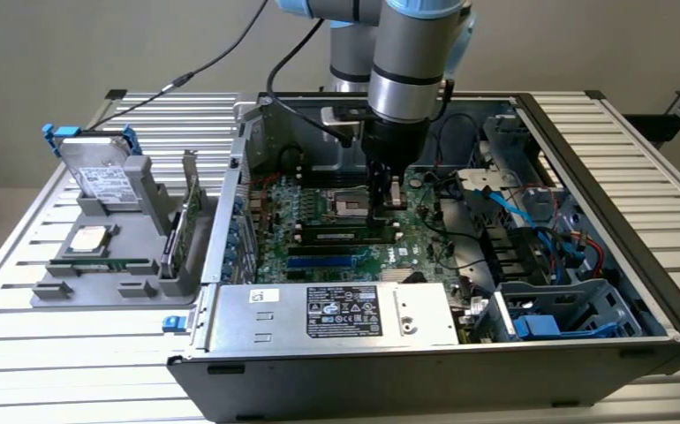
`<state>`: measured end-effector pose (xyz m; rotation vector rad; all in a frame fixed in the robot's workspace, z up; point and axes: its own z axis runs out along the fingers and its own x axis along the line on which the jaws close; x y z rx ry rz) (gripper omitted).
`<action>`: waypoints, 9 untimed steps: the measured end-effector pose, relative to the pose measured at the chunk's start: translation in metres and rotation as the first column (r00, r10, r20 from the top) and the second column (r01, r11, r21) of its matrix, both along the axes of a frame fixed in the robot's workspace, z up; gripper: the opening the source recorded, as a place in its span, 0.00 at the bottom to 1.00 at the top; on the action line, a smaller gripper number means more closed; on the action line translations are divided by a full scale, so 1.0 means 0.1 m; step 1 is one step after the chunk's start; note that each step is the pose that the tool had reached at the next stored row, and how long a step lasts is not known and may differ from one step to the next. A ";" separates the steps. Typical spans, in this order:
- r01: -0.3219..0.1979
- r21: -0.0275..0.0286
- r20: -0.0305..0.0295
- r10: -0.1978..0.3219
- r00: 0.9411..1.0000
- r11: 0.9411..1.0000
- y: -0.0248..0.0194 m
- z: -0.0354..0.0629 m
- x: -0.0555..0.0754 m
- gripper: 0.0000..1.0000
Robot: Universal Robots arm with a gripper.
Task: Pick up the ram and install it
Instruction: 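Press down the ram until it locks into place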
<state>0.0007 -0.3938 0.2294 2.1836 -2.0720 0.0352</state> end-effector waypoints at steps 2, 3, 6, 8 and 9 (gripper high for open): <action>0.000 0.000 0.000 0.000 1.000 1.000 0.000 -0.013 0.00 0.10; 0.000 0.000 0.000 0.000 1.000 1.000 0.000 -0.018 0.00 0.10; 0.000 0.000 0.000 0.000 1.000 1.000 0.000 -0.034 0.00 0.10; 0.000 -0.001 0.000 0.000 1.000 1.000 0.000 -0.044 0.00 0.10; 0.000 -0.001 -0.001 0.000 1.000 1.000 -0.001 -0.048 0.00 0.10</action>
